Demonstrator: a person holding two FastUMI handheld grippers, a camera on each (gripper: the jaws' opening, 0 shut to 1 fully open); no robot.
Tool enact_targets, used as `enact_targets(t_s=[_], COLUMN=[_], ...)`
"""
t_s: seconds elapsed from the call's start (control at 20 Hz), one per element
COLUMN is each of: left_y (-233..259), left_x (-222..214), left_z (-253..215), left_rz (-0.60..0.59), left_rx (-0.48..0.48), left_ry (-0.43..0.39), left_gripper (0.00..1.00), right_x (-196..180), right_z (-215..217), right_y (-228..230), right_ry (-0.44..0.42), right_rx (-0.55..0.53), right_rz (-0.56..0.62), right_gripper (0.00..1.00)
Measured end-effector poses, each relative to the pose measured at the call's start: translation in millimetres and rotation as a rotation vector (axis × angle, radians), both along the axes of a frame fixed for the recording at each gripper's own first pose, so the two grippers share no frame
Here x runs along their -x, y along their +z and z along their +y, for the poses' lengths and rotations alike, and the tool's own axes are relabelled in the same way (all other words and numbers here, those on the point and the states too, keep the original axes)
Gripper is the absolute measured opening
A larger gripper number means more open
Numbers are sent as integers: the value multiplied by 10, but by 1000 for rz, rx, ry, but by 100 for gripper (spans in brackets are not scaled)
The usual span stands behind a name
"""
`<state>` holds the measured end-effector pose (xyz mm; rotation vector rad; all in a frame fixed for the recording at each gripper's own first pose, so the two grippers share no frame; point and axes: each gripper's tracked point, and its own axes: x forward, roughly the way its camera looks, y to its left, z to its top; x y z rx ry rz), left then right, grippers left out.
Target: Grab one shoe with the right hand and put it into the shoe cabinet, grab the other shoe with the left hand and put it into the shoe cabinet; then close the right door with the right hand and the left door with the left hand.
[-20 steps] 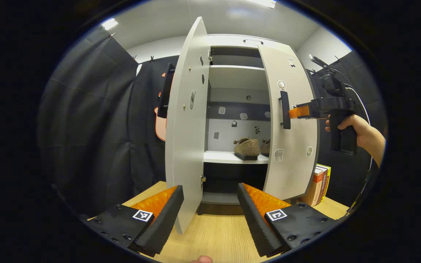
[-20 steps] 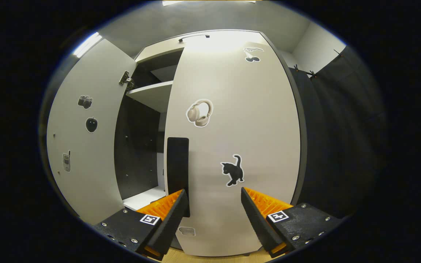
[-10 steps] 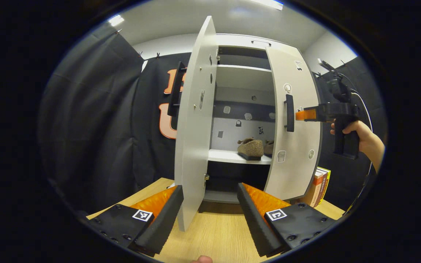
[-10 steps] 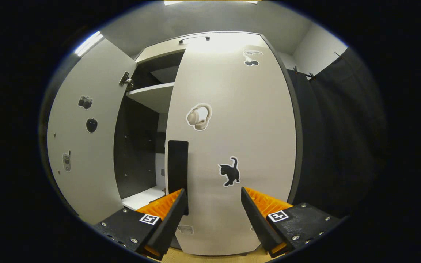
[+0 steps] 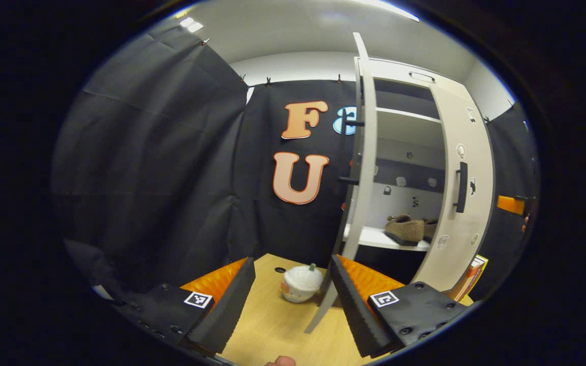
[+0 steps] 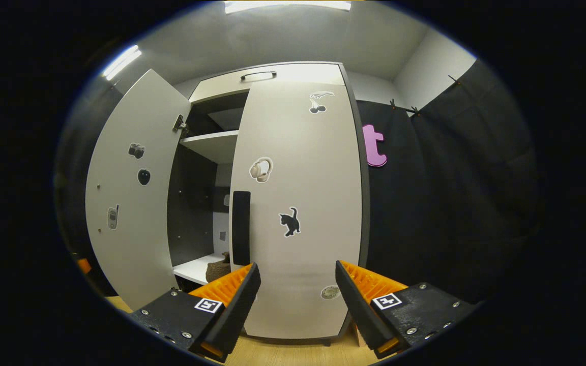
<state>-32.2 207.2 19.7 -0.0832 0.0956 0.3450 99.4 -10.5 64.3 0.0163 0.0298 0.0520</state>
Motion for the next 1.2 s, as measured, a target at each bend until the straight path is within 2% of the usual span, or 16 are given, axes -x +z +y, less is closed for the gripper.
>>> enact_targets(t_s=[0.1, 0.15, 0.2, 0.25, 0.3, 0.35, 0.4, 0.5, 0.55, 0.65, 0.9, 1.1, 1.2], left_y=[210, 323, 418, 473, 548, 637, 711, 830, 883, 962, 965, 896, 911], left_x=[-220, -345, -464, -573, -687, -784, -869, -980, -970, -1008, -1007, -1019, -1019], left_z=[190, 243, 295, 322, 340, 333, 320, 192, 196, 190, 166, 153, 125], left_rz=[-11, -19, -15, -10, -8, -14, -28, -61, -73, -93, -97, -69, -71], left_rx=[-27, -50, -75, -102, -128, -152, -172, -203, -233, -265, -262, -152, -149], left_ry=[10, 2, 2, -2, -1, -5, -12, -43, -31, -28, -42, -77, -76], left_gripper=[94, 99, 94, 99, 96, 99, 94, 96, 96, 92, 92, 92, 93], right_x=[78, 113, 144, 168, 190, 209, 223, 236, 241, 228, 244, 318, 339], right_z=[-70, -102, -143, -167, -185, -187, -197, -231, -253, -262, -188, -165, -172], right_y=[-80, -116, -142, -164, -175, -184, -192, -188, -183, -165, -135, -105, -87], right_ry=[-14, -22, -34, -40, -44, -42, -44, -50, -54, -55, -44, -54, -58], right_rx=[-6, -6, -3, 0, 0, -2, -4, 4, 9, 11, 1, 19, 18], right_rz=[13, 15, 17, 20, 21, 23, 23, 22, 18, 14, 35, 40, 41], right_gripper=[92, 92, 92, 92, 92, 92, 92, 92, 92, 92, 92, 92, 92])
